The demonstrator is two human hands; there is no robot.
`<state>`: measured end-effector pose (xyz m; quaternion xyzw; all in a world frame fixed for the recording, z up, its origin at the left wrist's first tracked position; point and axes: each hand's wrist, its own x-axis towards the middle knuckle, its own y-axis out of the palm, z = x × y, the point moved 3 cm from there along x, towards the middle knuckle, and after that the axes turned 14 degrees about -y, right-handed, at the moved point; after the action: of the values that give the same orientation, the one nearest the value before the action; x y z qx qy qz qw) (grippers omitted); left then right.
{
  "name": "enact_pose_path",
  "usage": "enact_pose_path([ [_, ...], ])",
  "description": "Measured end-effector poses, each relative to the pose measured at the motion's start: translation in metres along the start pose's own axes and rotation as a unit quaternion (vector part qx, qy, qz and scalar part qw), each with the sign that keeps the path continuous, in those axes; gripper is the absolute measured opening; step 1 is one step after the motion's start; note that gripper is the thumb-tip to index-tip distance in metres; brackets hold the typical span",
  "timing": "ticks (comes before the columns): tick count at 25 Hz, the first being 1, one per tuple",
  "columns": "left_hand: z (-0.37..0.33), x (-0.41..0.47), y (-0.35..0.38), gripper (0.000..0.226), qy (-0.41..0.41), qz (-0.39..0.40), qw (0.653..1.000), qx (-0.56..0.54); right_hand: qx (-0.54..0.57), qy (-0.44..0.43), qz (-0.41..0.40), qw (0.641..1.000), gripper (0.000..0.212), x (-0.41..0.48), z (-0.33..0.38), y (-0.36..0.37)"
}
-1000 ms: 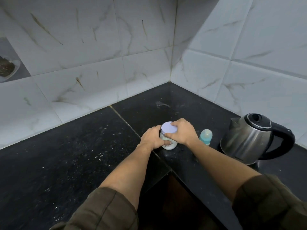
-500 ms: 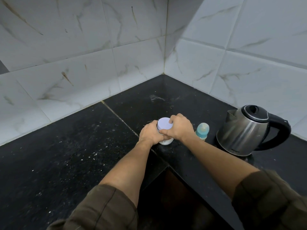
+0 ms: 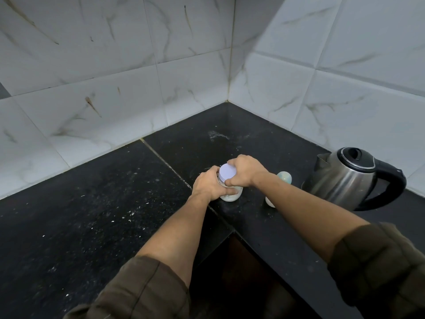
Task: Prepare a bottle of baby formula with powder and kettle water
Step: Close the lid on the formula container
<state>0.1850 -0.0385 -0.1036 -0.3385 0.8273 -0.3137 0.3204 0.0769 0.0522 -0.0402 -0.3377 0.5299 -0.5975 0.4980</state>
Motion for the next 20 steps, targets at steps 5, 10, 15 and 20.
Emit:
enact_pose_path([
  [5, -0.001, 0.002, -0.002, 0.086, -0.004, -0.004, 1.000, 0.015, 0.005, 0.060, -0.034, 0.998, 0.066, 0.002, -0.003, 0.001],
  [10, -0.003, 0.004, -0.004, 0.086, 0.002, -0.008, 1.000, 0.028, -0.043, 0.116, -0.062, 0.990, 0.075, -0.003, 0.000, 0.004],
  [15, -0.003, 0.006, -0.006, 0.086, 0.003, -0.007, 1.000, 0.029, 0.069, 0.035, 0.023, 0.997, 0.090, 0.004, -0.009, -0.003],
  [20, -0.005, 0.005, -0.007, 0.082, 0.002, -0.011, 0.999, 0.042, -0.012, 0.024, 0.020, 0.999, 0.061, 0.007, -0.007, -0.001],
])
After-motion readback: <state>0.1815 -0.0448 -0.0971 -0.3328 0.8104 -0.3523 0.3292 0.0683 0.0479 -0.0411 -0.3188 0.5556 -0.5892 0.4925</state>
